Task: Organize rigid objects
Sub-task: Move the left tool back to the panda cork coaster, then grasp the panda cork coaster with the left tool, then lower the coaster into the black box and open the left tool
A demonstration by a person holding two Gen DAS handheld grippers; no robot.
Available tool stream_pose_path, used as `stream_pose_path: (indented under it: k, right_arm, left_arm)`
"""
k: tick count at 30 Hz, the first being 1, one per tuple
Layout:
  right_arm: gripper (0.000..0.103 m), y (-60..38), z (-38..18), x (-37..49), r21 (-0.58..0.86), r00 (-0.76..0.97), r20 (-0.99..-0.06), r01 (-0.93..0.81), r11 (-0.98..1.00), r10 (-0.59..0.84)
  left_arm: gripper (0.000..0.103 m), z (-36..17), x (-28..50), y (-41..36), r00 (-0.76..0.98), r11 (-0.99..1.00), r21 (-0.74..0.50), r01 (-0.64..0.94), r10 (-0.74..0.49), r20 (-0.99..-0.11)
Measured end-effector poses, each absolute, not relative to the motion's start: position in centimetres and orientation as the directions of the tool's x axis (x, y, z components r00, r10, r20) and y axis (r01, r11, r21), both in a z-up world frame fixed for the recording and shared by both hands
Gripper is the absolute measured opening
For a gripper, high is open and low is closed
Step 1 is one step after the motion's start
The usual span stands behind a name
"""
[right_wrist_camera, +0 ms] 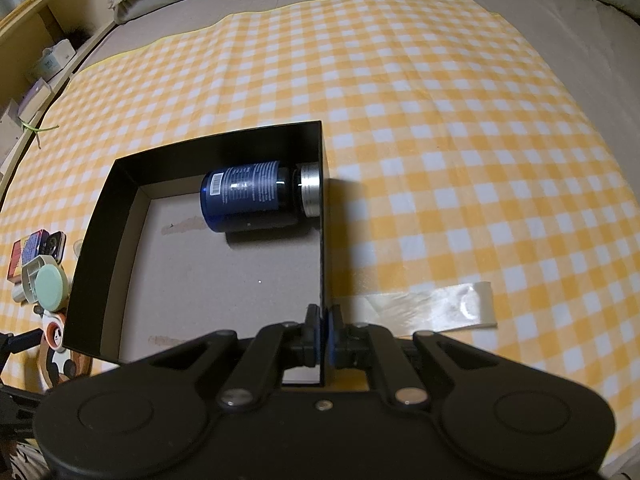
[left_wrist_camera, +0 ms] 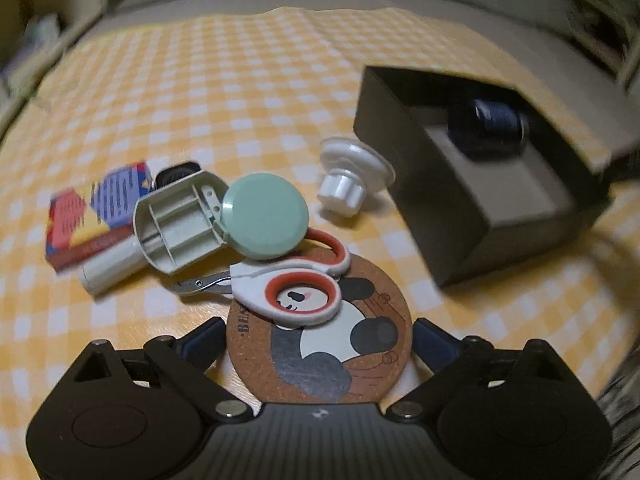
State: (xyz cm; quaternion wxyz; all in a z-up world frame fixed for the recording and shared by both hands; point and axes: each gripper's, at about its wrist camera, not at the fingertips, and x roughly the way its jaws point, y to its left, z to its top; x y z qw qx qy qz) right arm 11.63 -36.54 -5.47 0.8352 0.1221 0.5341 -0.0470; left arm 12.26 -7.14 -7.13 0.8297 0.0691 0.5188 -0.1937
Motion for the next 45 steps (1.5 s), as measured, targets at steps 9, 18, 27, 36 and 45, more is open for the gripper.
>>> stream_pose_path:
  k: [9, 18, 27, 36, 45]
  right_arm:
    - [0.005, -36.5, -5.5, 11.7, 0.154, 0.426, -0.903, 0.207, 0.966, 0.053]
    - [0.005, -36.6, -5.5, 11.6, 0.156, 0.427, -0.903, 0.206, 0.966, 0.054]
    - [0.005, -36.5, -5.5, 11.6, 0.157, 0.427, -0.903, 0.206, 0.966, 0.056]
    - [0.005, -36.6, -5.4, 11.5, 0.165, 0.428, -0.901, 0.201, 0.966, 0.065]
    - [0.005, -36.8, -5.3, 11.5, 0.171, 0.427, -0.901, 0.198, 0.965, 0.072]
  left_arm:
    - [0.097, -4.3, 13.6, -3.8, 0.266, 0.799, -0.599, 0.05, -0.589, -0.763]
    - [0.097, 0.4, 13.8, -6.9, 0.371, 0.779, -0.584, 0.23, -0.625, -0.687]
    - [0.097, 1.0, 15.2, -13.2, 0.328, 0.773, -0.53, 0.349, -0.631, -0.704]
    - [0.097, -1.8, 16.9, -18.7, 0.275, 0.807, -0.448, 0.384, -0.563, -0.779]
    - [0.097, -3.7, 17.4, -22.2, 0.244, 0.82, -0.414, 0.395, -0.529, -0.813]
